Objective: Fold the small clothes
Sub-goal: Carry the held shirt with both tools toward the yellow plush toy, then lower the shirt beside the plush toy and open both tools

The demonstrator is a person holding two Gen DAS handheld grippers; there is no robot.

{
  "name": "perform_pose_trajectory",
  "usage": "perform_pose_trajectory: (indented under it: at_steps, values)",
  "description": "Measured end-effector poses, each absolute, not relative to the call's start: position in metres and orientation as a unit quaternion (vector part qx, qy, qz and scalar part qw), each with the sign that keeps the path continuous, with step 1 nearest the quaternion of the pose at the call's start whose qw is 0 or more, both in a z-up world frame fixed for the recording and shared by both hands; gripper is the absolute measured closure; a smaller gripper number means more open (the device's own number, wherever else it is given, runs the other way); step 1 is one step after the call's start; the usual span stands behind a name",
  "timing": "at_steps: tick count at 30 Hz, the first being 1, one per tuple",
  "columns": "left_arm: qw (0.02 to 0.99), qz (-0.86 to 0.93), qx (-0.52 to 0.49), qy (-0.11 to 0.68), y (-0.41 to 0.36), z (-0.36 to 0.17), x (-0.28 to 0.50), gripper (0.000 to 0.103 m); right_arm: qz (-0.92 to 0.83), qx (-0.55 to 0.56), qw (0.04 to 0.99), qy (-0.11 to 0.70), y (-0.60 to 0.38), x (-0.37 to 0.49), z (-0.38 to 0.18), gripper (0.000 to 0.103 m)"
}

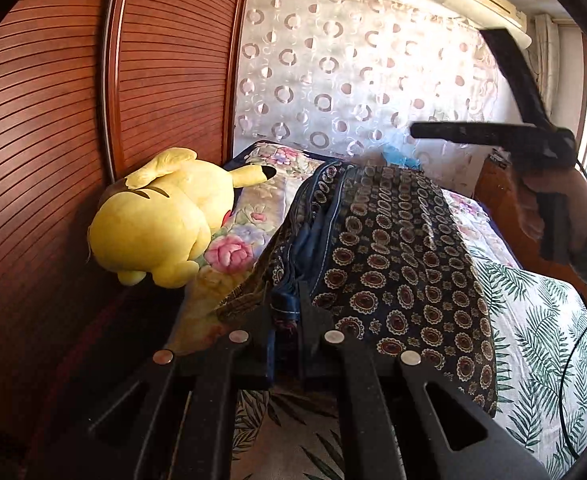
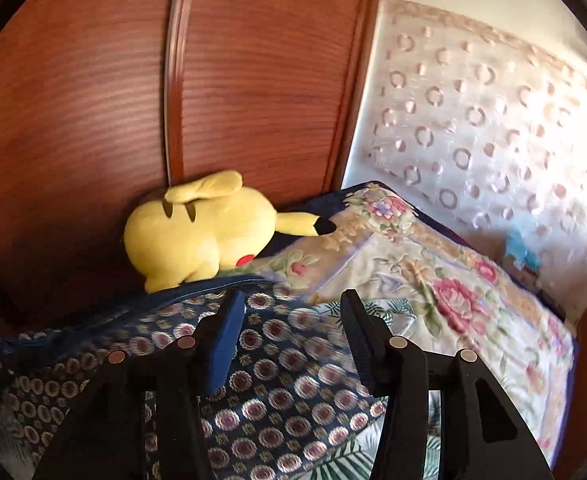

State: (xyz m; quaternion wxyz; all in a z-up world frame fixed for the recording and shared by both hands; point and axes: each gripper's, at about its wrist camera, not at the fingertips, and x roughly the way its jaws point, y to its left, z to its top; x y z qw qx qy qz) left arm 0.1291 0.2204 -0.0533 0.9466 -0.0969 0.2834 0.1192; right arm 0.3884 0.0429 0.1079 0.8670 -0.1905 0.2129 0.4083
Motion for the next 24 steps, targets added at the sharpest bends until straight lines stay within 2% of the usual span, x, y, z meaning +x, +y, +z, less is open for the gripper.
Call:
perform_pose_trajectory:
  at_steps: [3,6,8,9,10,11,12,16,24]
  values:
    - [0.945,0.125,-0.097,0.288,0.221,-0.052,0.129,0.092,0.424,-0.184,0.852,0.247,0.030,0.391,0.091,0.051]
    - [0.944,0.138,-0.082,0.287,0.222,-0.052,0.130,0.081,0.430,-0.184,0.837,0.284,0.026,0.397,0.067,0.051]
    - [0.946,0.139,-0.080,0.281,0.222,-0.050,0.127,0.058,0.420,-0.183,0.835,0.304,0.026,0.401,0.052,0.051]
    - [0.948,0.132,-0.081,0.278,0.221,-0.048,0.125,0.055,0.416,-0.179,0.834,0.314,0.025,0.403,0.045,0.051]
    - [0.949,0.126,-0.080,0.276,0.220,-0.046,0.123,0.041,0.412,-0.175,0.835,0.319,0.024,0.404,0.040,0.051]
    - [0.950,0.124,-0.078,0.275,0.217,-0.044,0.122,0.018,0.409,-0.171,0.837,0.321,0.025,0.406,0.039,0.051]
    - [0.951,0.123,-0.076,0.272,0.216,-0.043,0.120,0.012,0.408,-0.165,0.839,0.321,0.023,0.406,0.039,0.051]
    - [0.956,0.115,-0.059,0.262,0.204,-0.035,0.114,0.001,0.405,-0.141,0.847,0.314,0.009,0.391,0.050,0.051]
    - [0.965,0.073,-0.036,0.251,0.165,-0.023,0.105,0.001,0.375,-0.122,0.877,0.275,-0.056,0.306,0.060,0.051]
